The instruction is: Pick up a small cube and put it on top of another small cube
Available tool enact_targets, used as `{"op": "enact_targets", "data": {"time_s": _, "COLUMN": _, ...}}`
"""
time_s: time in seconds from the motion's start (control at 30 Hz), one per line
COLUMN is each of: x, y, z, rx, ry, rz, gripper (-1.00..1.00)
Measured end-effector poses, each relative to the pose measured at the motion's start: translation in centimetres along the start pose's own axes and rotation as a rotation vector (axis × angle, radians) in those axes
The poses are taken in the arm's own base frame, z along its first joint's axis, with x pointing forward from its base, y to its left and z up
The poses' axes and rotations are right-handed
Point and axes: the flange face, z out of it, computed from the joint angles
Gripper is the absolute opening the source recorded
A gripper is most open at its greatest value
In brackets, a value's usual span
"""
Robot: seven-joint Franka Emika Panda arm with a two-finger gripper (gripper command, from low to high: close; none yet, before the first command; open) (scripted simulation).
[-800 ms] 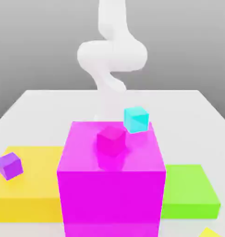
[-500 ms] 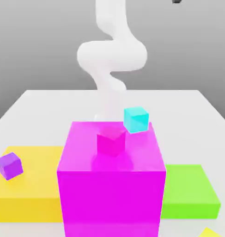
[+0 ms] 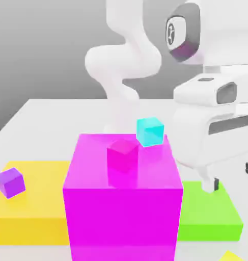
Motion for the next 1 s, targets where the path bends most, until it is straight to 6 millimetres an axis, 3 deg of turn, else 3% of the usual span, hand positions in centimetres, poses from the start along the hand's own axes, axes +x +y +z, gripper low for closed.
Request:
{"op": "enact_targets", "data": {"time_s": 0.23, "x": -3.9, "y": -3.1, "z": 12.4, "rx": -0.058, "ry": -0.150, "rz": -0.154, "gripper": 0.00}}
{"op": "enact_targets", "data": {"time_s": 0.37, "x": -5.5, "y": -3.1, "z": 18.9, "rx": -0.066, "ry": -0.173, "rz": -0.178, "gripper": 0.00}}
{"op": "enact_targets", "data": {"time_s": 0.4, "x": -5.7, "y": -3.0, "z": 20.1, "rx": -0.067, "ry": -0.174, "rz": -0.178, "gripper": -1.00}}
{"op": "enact_targets", "data": {"time_s": 0.63, "x": -5.8, "y": -3.0, "z": 20.2, "rx": -0.067, "ry": -0.176, "rz": -0.179, "gripper": -1.00}}
{"op": "enact_targets", "data": {"time_s": 0.8, "x": -3.9, "y": -2.7, "z": 14.1, "rx": -0.076, "ry": -0.184, "rz": -0.145, "gripper": -1.00}}
{"op": "enact_targets", "data": {"time_s": 1.0, "x": -0.3, "y": 3.4, "z": 5.0, "rx": -0.094, "ry": -0.202, "rz": 0.141, "gripper": -1.00}}
